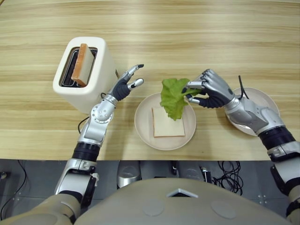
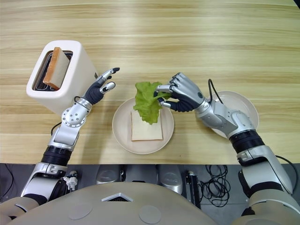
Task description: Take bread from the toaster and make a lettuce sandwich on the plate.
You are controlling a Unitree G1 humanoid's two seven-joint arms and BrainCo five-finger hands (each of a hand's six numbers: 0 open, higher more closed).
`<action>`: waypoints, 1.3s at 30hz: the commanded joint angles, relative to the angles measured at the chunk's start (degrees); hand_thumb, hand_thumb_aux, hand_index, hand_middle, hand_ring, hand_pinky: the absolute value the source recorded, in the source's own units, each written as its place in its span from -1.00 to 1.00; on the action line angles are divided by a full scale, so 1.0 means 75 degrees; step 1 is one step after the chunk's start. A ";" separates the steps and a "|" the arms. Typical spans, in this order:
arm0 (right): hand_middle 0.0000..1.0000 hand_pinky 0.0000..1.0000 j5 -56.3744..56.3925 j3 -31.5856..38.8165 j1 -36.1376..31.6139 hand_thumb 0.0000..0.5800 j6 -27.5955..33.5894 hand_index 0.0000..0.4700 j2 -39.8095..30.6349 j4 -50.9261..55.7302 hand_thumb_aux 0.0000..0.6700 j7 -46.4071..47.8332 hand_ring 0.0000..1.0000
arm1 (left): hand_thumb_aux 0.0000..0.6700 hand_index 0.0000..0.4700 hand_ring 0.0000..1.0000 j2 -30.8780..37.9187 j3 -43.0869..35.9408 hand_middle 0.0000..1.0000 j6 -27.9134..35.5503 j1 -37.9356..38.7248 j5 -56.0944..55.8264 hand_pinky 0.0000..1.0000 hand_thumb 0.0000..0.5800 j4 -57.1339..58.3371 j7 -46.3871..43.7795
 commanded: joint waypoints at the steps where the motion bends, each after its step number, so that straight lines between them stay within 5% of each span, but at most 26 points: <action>1: 1.00 1.00 0.0697 0.0296 0.0299 1.00 -0.0029 0.96 0.0120 -0.0128 1.00 0.1224 1.00 | -1.00 -1.00 -1.00 0.0003 -0.0019 -1.00 -0.0040 -0.0033 0.0008 -1.00 -1.00 0.0272 0.0042; 11: 1.00 1.00 0.0748 0.0476 0.0760 1.00 0.0248 0.96 0.0405 0.0225 1.00 0.3226 1.00 | -1.00 -1.00 -1.00 -0.0055 -0.0173 -1.00 -0.0090 -0.0041 0.0079 -1.00 -1.00 0.0525 0.0033; 20: 1.00 1.00 -0.0840 -0.0096 0.0601 1.00 0.0356 0.96 0.0671 0.0467 1.00 0.2562 1.00 | -1.00 -1.00 -1.00 -0.0060 -0.0311 -1.00 -0.0131 -0.0009 0.0178 -1.00 -1.00 0.0668 0.0031; 39: 1.00 1.00 -0.1607 -0.0405 0.0089 1.00 0.0531 0.96 0.1024 0.1156 1.00 0.1636 1.00 | -1.00 -1.00 -1.00 -0.0041 -0.0477 -1.00 -0.0188 -0.0034 0.0256 -1.00 -1.00 0.0906 0.0028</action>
